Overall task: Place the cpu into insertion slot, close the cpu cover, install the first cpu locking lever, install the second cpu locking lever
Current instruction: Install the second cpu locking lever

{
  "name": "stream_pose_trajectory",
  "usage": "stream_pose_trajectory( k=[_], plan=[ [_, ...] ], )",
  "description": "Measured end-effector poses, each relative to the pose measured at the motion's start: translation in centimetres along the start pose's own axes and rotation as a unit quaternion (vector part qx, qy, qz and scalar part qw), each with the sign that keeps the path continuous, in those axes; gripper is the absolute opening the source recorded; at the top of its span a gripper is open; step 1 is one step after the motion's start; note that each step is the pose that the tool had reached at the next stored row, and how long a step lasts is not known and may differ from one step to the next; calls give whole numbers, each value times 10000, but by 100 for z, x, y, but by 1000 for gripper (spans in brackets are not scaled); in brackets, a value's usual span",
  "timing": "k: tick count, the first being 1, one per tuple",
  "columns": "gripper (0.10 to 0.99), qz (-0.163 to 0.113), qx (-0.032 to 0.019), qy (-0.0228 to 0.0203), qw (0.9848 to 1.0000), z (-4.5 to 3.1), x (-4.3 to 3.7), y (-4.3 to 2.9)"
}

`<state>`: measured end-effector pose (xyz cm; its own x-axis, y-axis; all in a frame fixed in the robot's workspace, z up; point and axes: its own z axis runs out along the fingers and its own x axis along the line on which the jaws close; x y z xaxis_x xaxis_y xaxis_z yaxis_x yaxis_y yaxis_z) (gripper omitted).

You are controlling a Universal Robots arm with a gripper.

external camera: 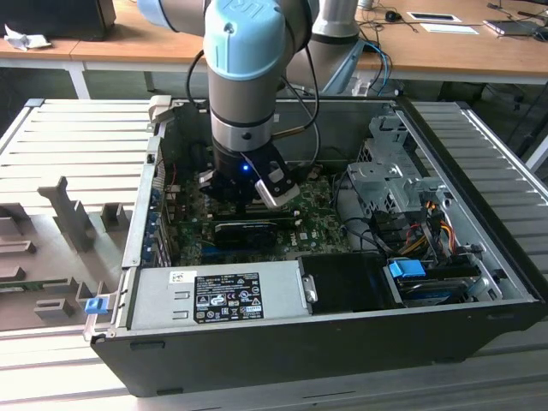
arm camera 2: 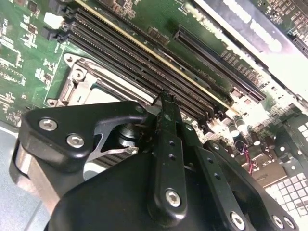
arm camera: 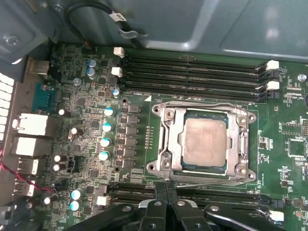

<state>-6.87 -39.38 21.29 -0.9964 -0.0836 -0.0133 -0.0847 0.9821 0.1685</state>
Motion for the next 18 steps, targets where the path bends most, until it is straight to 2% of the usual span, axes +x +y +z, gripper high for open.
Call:
stream_pose_trajectory(
  k=[4, 7, 8, 9, 18],
  plan=[
    [106, 0, -61, -6, 10000, 4, 38, 1],
    [106, -1, -75, -7, 10000, 24, 48, -2],
    [106, -2, -135, -14, 9999, 65, 70, -7],
    [106, -1, -224, -23, 9997, 91, 71, -11],
    [106, -4, -267, -25, 9996, 125, 70, -1]
  ],
)
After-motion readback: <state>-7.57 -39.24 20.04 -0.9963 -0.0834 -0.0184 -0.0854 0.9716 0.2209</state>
